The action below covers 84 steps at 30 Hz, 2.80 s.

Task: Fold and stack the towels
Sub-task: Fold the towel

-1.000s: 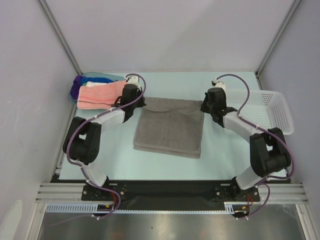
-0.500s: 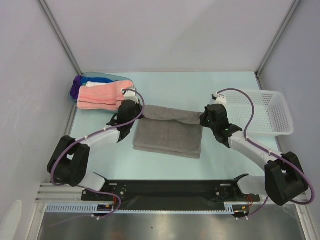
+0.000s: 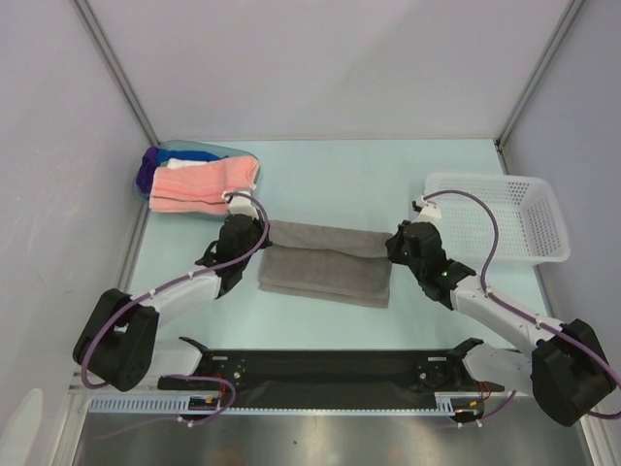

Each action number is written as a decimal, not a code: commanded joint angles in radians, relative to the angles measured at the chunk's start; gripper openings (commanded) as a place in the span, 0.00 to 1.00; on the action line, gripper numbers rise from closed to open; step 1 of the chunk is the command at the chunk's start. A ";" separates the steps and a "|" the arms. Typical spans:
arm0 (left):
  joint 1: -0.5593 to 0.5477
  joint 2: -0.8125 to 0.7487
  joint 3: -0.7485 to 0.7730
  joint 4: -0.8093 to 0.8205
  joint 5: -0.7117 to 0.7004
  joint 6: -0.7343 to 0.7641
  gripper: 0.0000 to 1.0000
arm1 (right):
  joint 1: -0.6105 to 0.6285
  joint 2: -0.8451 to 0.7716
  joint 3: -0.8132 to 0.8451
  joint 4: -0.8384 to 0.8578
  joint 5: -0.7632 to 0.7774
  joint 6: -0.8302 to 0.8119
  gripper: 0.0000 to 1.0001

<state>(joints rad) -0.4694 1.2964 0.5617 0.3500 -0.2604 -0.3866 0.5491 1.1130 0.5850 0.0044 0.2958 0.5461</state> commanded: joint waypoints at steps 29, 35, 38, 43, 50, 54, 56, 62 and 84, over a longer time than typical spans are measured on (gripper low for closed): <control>-0.005 -0.174 -0.149 -0.029 0.084 -0.043 0.00 | 0.112 -0.173 -0.171 -0.049 0.088 0.118 0.00; -0.005 -0.192 -0.181 -0.034 0.089 -0.041 0.00 | 0.123 -0.183 -0.198 -0.044 0.082 0.133 0.00; -0.005 -0.186 -0.184 -0.040 0.102 -0.037 0.00 | 0.127 -0.183 -0.212 -0.038 0.065 0.144 0.04; -0.005 -0.193 -0.216 -0.040 0.099 -0.047 0.07 | 0.155 -0.219 -0.246 -0.049 0.055 0.167 0.28; -0.005 -0.334 -0.198 -0.176 0.075 -0.069 0.30 | 0.189 -0.326 -0.220 -0.181 0.084 0.189 0.47; -0.005 -0.431 -0.161 -0.269 0.040 -0.066 0.33 | 0.193 -0.340 -0.166 -0.244 0.114 0.187 0.47; -0.003 -0.451 -0.143 -0.279 0.044 -0.066 0.36 | 0.193 -0.314 -0.139 -0.236 0.143 0.178 0.47; -0.009 -0.208 0.036 -0.278 0.136 -0.049 0.33 | 0.164 -0.066 0.021 -0.173 0.181 0.100 0.48; -0.066 -0.089 -0.020 -0.304 0.164 -0.080 0.33 | 0.249 -0.122 -0.099 -0.240 0.097 0.230 0.48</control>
<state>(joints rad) -0.5293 1.2526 0.5346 0.0082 -0.0795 -0.4461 0.7910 1.0370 0.4881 -0.1944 0.3573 0.7288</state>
